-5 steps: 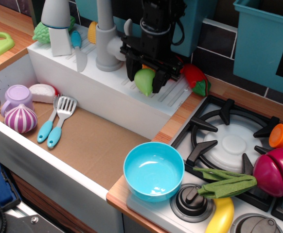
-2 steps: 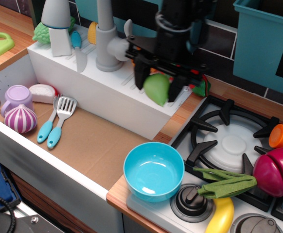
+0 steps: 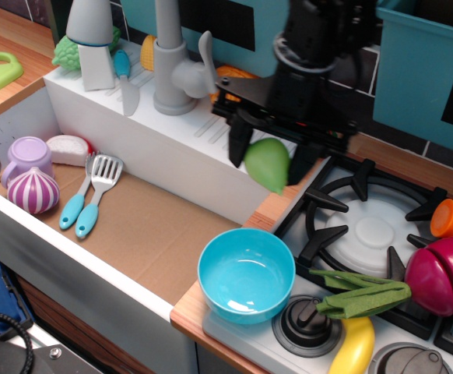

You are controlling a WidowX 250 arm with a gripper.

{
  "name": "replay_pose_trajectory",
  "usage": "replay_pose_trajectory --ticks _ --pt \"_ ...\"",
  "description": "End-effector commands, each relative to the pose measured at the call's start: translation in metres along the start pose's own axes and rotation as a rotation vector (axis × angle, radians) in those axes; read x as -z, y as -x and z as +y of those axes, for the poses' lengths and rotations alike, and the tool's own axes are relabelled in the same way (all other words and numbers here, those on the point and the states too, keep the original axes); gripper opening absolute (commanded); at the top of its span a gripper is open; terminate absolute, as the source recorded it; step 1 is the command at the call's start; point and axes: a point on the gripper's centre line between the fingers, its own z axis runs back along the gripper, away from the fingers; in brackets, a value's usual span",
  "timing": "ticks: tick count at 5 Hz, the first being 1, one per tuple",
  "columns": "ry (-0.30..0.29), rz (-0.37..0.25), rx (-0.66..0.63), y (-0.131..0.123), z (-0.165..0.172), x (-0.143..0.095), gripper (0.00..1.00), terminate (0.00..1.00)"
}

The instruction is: Put pear in bowl

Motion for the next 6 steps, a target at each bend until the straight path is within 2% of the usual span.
replay_pose_trajectory --ticks 1,2,3,4,5,6 --pt "0.017 -0.032 -0.031 0.011 0.002 -0.016 0.00 0.00" --pt "0.040 -0.013 -0.039 0.021 0.003 -0.021 0.00 0.00" --pt "0.050 -0.011 -0.042 0.016 0.000 -0.032 0.00 0.00" --pt "0.083 -0.008 -0.044 0.028 0.000 -0.033 0.00 0.00" --pt "0.086 -0.018 -0.059 0.030 -0.009 -0.035 0.00 0.00" --pt "0.093 -0.051 -0.064 0.029 -0.019 -0.037 1.00 1.00"
